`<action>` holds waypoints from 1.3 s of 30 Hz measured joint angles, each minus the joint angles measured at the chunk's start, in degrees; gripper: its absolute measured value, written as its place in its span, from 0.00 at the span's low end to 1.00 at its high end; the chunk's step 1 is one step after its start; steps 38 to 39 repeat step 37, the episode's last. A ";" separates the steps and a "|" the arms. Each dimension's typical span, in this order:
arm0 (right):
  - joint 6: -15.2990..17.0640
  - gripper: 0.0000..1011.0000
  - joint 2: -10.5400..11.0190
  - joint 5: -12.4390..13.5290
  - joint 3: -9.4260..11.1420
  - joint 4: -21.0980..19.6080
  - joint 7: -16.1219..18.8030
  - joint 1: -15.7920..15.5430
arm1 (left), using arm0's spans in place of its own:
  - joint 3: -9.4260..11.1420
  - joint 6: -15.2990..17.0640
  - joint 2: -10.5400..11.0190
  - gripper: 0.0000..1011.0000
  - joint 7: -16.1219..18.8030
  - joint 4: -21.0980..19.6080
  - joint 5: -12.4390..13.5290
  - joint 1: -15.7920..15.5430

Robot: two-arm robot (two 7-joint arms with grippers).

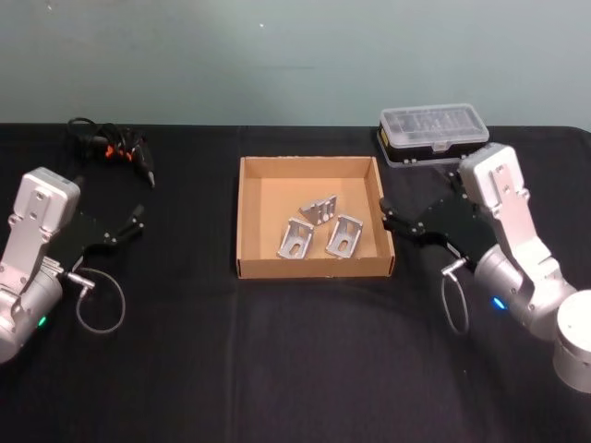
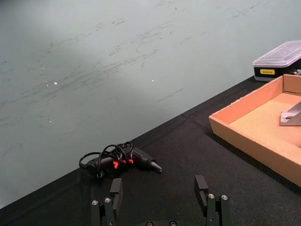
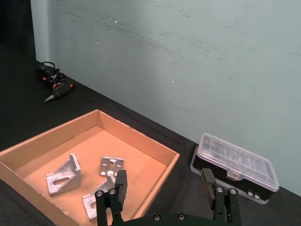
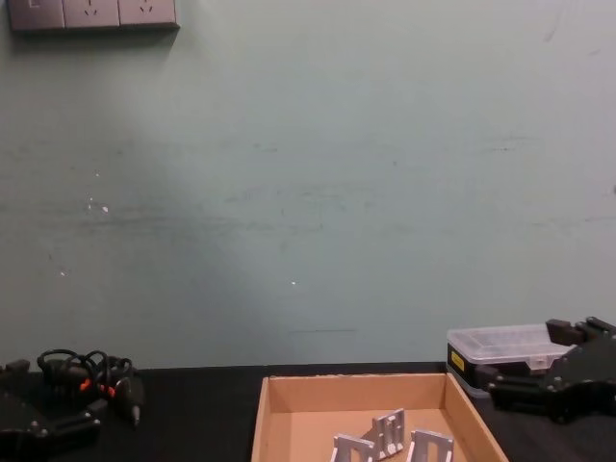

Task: Use one hand to pick up the angle iron from the table and place it into the box.

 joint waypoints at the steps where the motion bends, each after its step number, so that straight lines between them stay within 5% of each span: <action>1: -0.23 0.99 0.02 -0.16 0.18 -0.06 -0.10 -0.23 | 0.00 0.00 0.00 0.99 0.00 0.00 0.00 0.00; 39: -0.56 0.99 0.03 -0.35 0.40 -0.12 -0.30 -0.54 | 0.00 0.00 0.00 0.99 0.00 0.00 0.00 0.00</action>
